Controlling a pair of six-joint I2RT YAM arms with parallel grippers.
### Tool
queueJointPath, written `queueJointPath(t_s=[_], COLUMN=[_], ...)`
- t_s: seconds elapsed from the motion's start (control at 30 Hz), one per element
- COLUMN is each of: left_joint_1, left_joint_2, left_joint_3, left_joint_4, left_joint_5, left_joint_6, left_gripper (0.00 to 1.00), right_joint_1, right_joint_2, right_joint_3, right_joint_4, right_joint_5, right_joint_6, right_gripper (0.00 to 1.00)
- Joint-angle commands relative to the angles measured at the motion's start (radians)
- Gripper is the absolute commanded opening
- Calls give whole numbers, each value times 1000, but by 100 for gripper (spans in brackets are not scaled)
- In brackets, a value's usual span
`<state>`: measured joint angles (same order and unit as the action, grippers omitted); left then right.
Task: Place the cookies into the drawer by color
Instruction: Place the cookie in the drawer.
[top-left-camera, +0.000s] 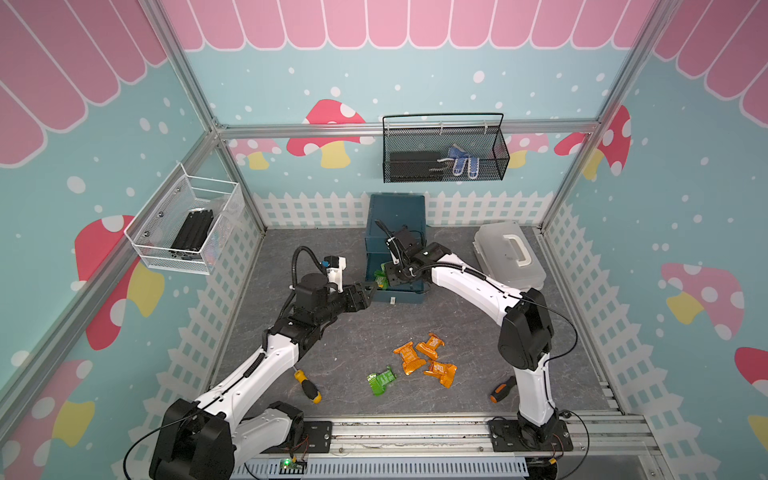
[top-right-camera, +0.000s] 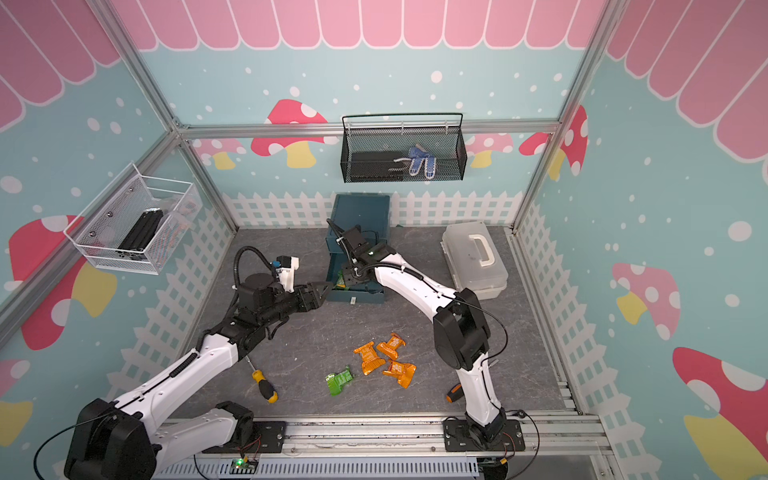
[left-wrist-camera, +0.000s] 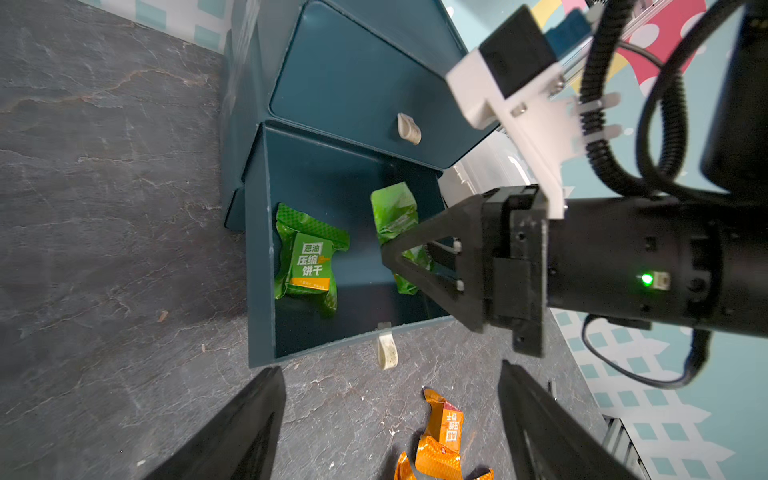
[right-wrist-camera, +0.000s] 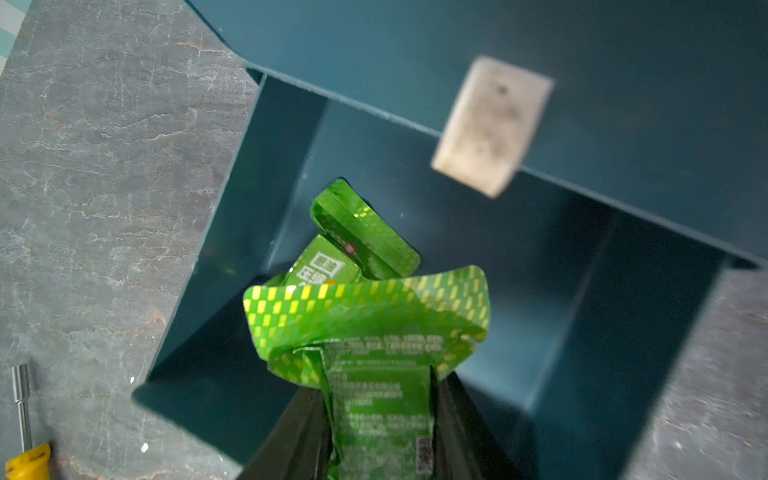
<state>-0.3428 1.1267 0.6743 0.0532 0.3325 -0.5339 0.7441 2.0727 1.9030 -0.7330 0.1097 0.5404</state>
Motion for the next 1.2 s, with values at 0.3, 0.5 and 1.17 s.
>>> queueJointPath(t_s=[0.3,0.5,1.17], left_joint_1=[5,6,5], left_joint_2=[61,58,39], left_joint_3=[34,33,23], left_joint_4=[33,29,36], left_joint_5=[8,2,1], left_joint_6=[28,27,-2], left_gripper=[83,83,87], right_joint_1=[3,-5,11], right_joint_2=[140,166,86], right_joint_3=[104,111,72], right_joint_4=[-10,-16,27], right_joint_5=[62,100,82], right_joint_6=[81,89,52], right_gripper=[42,45,65])
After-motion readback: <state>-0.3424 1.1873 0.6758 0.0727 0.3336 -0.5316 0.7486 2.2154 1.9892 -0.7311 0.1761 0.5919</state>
